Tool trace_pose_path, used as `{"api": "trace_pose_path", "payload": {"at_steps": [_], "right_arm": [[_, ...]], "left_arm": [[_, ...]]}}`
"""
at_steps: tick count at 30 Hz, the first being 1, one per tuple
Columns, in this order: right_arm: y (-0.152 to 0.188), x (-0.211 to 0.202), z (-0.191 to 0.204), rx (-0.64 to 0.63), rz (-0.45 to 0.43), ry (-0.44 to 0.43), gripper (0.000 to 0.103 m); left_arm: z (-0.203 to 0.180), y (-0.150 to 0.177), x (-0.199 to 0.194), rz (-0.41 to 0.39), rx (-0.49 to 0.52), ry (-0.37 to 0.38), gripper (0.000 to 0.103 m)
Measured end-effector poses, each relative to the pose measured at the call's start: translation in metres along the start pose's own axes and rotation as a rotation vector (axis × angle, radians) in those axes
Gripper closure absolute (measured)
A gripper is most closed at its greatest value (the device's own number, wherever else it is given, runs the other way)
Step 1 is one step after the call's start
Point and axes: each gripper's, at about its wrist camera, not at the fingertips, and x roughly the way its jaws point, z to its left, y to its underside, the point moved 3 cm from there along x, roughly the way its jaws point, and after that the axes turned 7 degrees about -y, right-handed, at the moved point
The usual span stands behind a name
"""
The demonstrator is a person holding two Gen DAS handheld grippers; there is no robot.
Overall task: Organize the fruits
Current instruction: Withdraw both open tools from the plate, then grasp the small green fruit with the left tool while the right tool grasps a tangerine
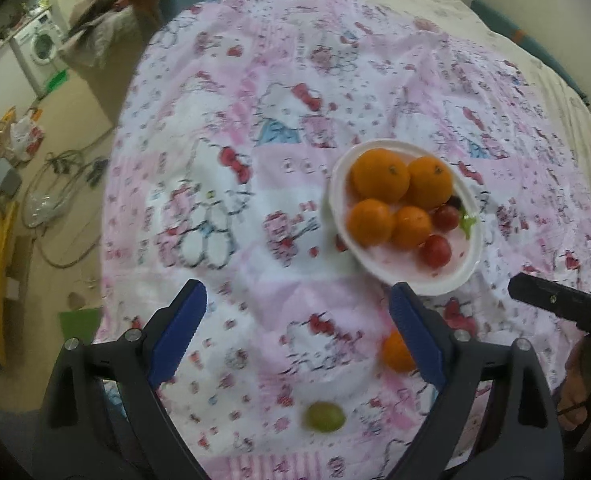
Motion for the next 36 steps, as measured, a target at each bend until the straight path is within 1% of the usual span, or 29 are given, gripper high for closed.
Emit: {"api": "trace_pose_path", "payload": {"at_steps": [3,5,8,10,12,15,17,19,22,24,25,26,28,32,36], "right_arm": [[0.004,0.012,0.003,-0.013,0.032,0.009,0.020],[0.006,0.019,0.004,-0.022,0.050,0.014,0.020],[0.011,0.036,0.004,-0.018,0.104,0.008,0.021],[0.015,0.047,0.007,-0.025,0.137,-0.005,0.024],[0.020,0.059,0.013,-0.042,0.179,-0.016,0.033],[0.030,0.076,0.022,-0.095,0.231,0.017,0.036],[0.036,0.085,0.023,-0.123,0.264,0.047,0.036],[0.042,0.097,0.022,-0.125,0.304,0.062,0.037],[0.042,0.103,0.025,-0.157,0.307,0.079,0.041],[0.042,0.108,0.028,-0.179,0.312,0.082,0.052],[0.043,0.109,0.030,-0.184,0.318,0.071,0.055],[0.045,0.109,0.032,-0.195,0.320,0.079,0.057],[0.045,0.110,0.035,-0.219,0.317,0.089,0.057],[0.040,0.101,0.030,-0.191,0.296,0.070,0.058],[0.032,0.080,0.019,-0.167,0.233,0.078,0.058]], "left_arm": [[0.007,0.004,0.000,0.004,-0.027,0.004,0.012],[0.012,0.006,0.002,0.016,-0.059,0.020,0.012],[0.014,0.005,0.007,0.027,-0.075,0.017,0.012],[0.015,0.004,0.011,0.035,-0.082,0.012,0.012],[0.015,0.003,0.013,0.049,-0.096,0.021,0.012],[0.014,0.004,0.015,0.071,-0.108,0.044,0.012],[0.013,0.003,0.015,0.071,-0.102,0.042,0.012],[0.011,0.004,0.015,0.074,-0.095,0.042,0.012],[0.009,0.005,0.022,0.103,-0.098,0.045,0.012],[0.008,0.006,0.025,0.118,-0.103,0.046,0.012],[0.008,0.006,0.025,0.120,-0.106,0.046,0.012],[0.007,0.006,0.026,0.120,-0.108,0.045,0.012],[0.006,0.005,0.026,0.116,-0.104,0.040,0.012],[0.007,0.006,0.026,0.104,-0.089,0.023,0.012],[0.006,0.015,0.034,0.139,-0.078,0.056,0.012]]}}
